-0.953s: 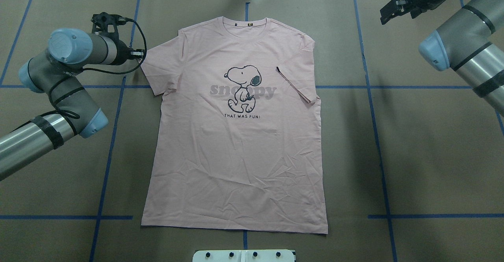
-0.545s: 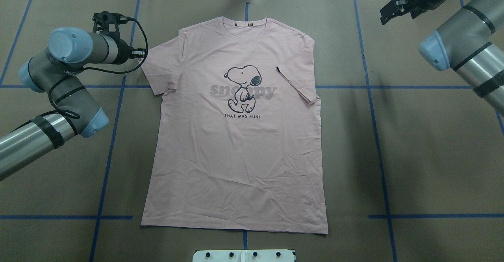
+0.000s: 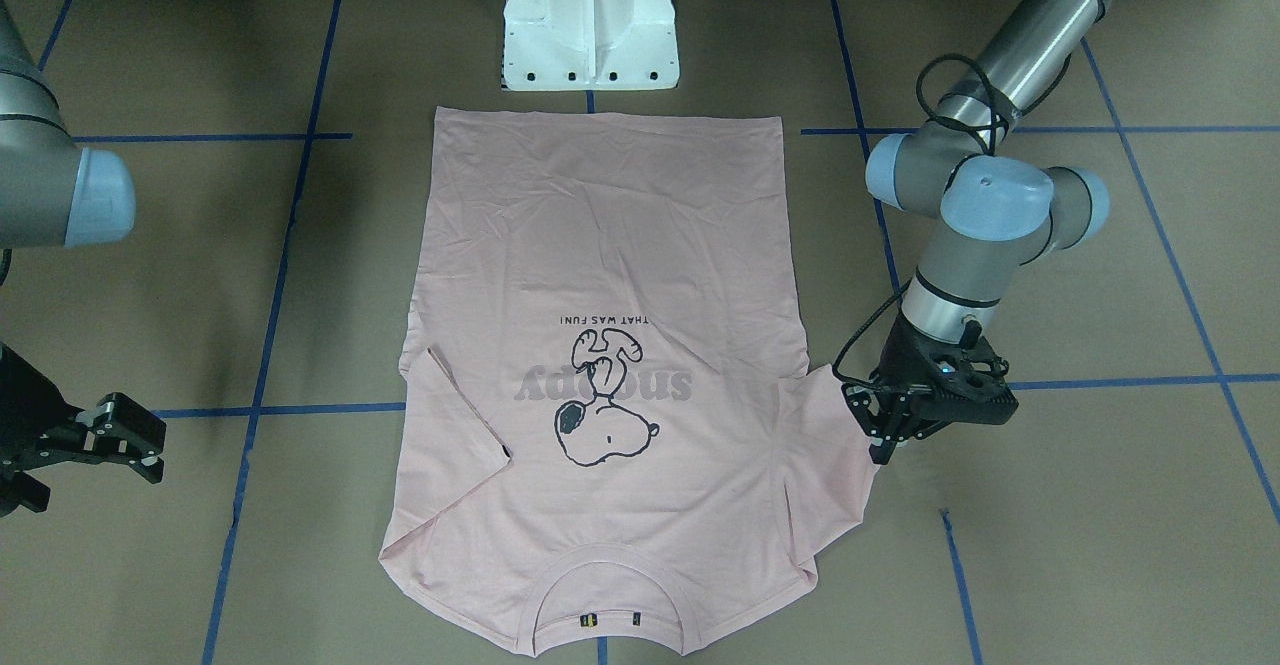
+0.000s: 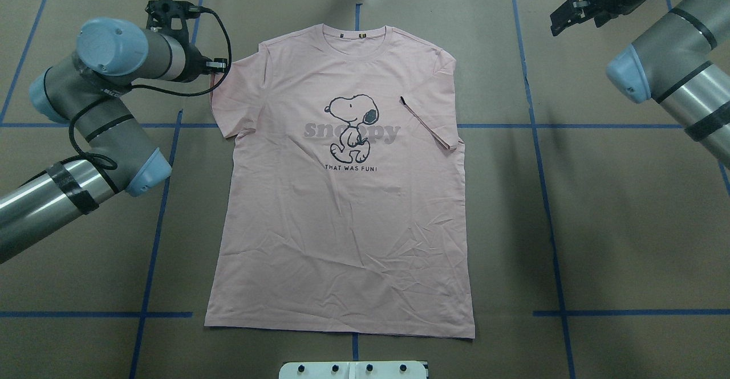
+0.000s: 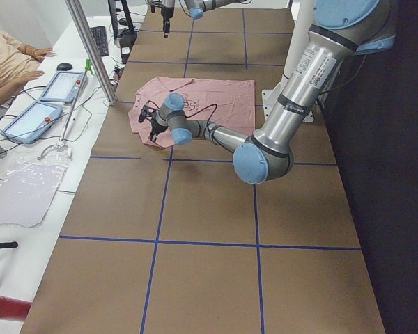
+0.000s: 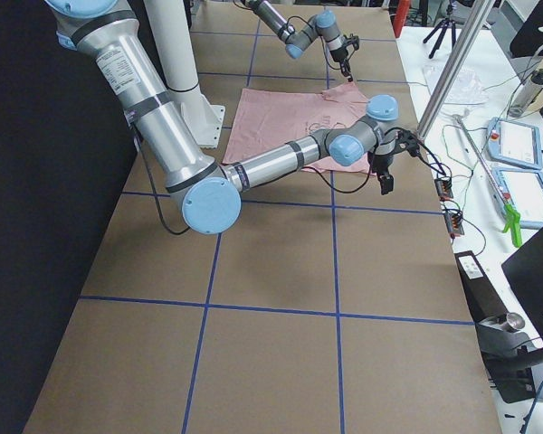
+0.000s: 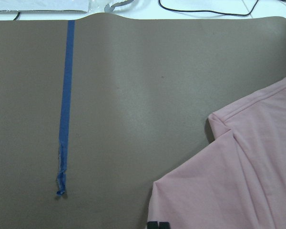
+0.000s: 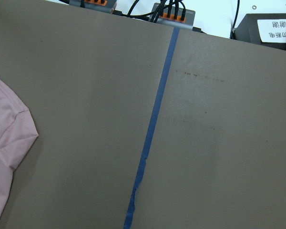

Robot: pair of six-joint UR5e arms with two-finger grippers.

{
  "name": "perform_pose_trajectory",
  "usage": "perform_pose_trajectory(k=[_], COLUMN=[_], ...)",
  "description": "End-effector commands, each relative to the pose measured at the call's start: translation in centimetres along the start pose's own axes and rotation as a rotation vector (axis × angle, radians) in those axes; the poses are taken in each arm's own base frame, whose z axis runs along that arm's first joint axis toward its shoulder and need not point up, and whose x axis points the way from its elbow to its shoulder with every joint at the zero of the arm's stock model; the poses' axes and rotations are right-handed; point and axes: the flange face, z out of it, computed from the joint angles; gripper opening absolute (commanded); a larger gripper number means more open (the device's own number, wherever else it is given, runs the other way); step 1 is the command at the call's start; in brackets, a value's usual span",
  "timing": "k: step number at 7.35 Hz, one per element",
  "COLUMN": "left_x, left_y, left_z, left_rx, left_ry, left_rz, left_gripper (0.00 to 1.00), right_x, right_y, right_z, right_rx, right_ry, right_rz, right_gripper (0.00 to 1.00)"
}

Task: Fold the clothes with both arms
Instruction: 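Grasp the sleeve and fold it inward onto the shirt with left gripper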

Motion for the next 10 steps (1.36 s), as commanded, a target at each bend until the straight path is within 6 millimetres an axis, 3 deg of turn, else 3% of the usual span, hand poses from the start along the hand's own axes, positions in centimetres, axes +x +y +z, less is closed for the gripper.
perform_pose_trajectory(k=[1, 3, 5, 7, 8, 10], left_x=[7.5, 14.5, 18.9, 18.5, 18.2, 18.1], left_y=[0.0, 0.2, -1.0, -1.0, -0.7, 0.1], left_z=[-1.6, -1.3, 1.8, 2.7, 2.3, -2.0], left_rx=[-0.062, -0.064, -0.093, -0.099, -0.081, -0.074], left_ry=[-0.052, -0.131, -0.17, -0.18, -0.131, 0.01], left_rz=[-0.076, -0.101, -0.127, -0.123, -0.068, -0.008], left_gripper=[0.0, 0.0, 0.0, 0.02, 0.99, 1.0], right_x=[-0.1, -0.2, -0.4, -0.6, -0.6, -1.8], right_y=[-0.1, -0.2, -0.2, -0.2, -0.2, -0.1], right_z=[0.0, -0.1, -0.1, -0.1, -0.1, -1.7], right_rx=[0.001, 0.003, 0.003, 0.003, 0.003, 0.03], right_ry=[0.0, -0.003, -0.004, -0.005, -0.005, -0.024], right_rz=[-0.001, -0.002, 0.0, 0.005, 0.005, 0.028], right_gripper=[1.0, 1.0, 1.0, 1.0, 1.0, 1.0])
